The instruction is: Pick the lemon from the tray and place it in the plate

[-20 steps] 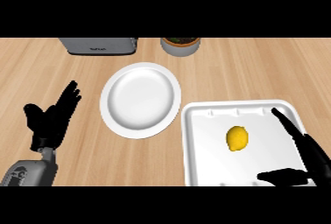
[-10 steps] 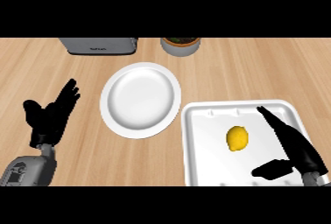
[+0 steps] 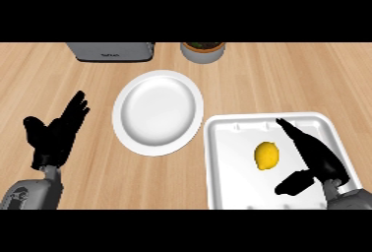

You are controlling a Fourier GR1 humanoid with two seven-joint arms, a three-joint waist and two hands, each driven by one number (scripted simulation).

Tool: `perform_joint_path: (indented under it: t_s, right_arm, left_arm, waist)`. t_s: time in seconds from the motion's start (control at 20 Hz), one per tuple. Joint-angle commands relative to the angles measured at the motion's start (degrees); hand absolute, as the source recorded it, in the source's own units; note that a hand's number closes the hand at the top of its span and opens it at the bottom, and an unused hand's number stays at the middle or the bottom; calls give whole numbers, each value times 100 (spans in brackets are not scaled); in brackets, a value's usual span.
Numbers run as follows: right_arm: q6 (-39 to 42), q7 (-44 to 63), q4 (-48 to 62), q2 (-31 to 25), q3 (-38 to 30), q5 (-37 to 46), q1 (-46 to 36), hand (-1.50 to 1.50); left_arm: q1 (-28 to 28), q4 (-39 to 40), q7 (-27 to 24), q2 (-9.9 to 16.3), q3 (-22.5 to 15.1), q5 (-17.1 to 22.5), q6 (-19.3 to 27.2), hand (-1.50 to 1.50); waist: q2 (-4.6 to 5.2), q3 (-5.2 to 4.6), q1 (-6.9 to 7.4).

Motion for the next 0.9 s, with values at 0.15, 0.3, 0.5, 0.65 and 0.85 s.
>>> perform_joint_path:
  t_s: [0.15,0.3,0.5,0.65,0.85]
  right_arm:
    - [274,374,205,735,-76,717,-214,-150]
    - [472,-340,1069,611,-522,775,-592,-150]
    - [606,-472,983,575,-484,1041,-228,-150]
    - [706,-108,1101,1097,-101,1298,-362,-150]
    - [879,-872,1463,1064,-147,1313,-479,150]
  left_arm:
    - [-13,22,-38,-241,29,-252,21,0]
    - [-469,473,-40,-228,165,-321,0,0]
    - [10,-412,321,-168,202,-226,-113,0]
    - [34,197,-221,-253,269,-273,-197,0]
    - [263,-416,199,-413,43,-447,-22,0]
  waist:
    - [-1,0,-6]
    - [6,0,-13]
    - [-3,1,-11]
    - [1,-1,-18]
    - [-1,2,12]
